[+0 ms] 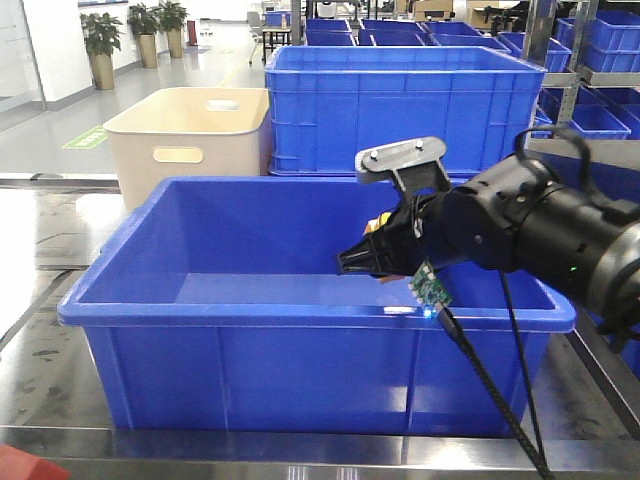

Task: Pick red and yellow blocks into blue bin
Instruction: 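Move the right gripper over the blue bin and release the yellow brick, then move the left gripper over the blue bin and release the red cube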

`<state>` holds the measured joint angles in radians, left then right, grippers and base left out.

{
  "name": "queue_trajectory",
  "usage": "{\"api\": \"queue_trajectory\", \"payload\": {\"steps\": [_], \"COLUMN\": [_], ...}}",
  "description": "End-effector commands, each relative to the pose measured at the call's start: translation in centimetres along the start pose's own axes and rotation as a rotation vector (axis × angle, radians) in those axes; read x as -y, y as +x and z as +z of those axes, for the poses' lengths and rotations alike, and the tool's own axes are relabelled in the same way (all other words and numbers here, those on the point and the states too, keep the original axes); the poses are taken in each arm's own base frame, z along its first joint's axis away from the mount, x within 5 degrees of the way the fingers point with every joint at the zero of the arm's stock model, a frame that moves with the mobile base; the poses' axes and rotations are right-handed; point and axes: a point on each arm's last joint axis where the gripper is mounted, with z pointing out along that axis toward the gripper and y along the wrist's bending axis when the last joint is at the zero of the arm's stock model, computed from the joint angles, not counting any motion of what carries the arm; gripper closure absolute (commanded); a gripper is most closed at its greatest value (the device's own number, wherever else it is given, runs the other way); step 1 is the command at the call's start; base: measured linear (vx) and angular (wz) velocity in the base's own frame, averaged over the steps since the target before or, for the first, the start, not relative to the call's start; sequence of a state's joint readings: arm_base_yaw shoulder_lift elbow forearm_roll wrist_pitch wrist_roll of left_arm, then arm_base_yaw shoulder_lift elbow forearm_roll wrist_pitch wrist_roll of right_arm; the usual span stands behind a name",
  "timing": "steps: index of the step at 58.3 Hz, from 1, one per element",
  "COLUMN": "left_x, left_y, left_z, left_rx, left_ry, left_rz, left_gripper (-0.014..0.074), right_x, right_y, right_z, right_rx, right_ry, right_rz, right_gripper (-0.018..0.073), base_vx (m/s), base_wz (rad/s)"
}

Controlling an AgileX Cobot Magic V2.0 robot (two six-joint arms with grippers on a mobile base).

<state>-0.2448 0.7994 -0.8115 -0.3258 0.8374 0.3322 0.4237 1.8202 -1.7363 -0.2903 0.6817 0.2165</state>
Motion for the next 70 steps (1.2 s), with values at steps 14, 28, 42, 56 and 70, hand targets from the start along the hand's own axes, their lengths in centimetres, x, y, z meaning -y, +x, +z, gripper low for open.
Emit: {"api": "queue_trajectory", "payload": {"steps": [14,28,42,56,70], "left_x": [0.1,0.1,0.1,0.1,0.1], "left_y": [-1.2,-1.2,-1.2,-1.2,-1.2], "left_z": [-0.6,-0.6,-0.6,-0.6,-0.6], "left_rx": [0.090,0.090,0.090,0.090,0.090], "left_ry": [0.000,0.000,0.000,0.000,0.000], "left_rz": [-0.010,-0.010,-0.010,-0.010,-0.010], "left_gripper": [0.0308,0.0308,0.0308,0.0308,0.0308], "right_x": [1.2,2.0,2.6,3.2,3.2], "right_y": [-3.2,-2.7,3.0,10.1,16.8], "right_z": [-4.8,-11.1,-16.6,-20.3,-20.7], "right_rx": [0.188,0.216,0.299,0.254,0.138], "right_ry": [0.016,-0.008,-0.038,-0.036,-0.046], "right_rz": [0.007,0.026,-0.008,-0.015,-0.018], "right_gripper": [-0.0036,-0.0022,0.0020,0.0032,0.0032], "base_vx": [0.00,0.00,0.00,0.00,0.00], "base_wz": [0.00,0.00,0.00,0.00,0.00]}}
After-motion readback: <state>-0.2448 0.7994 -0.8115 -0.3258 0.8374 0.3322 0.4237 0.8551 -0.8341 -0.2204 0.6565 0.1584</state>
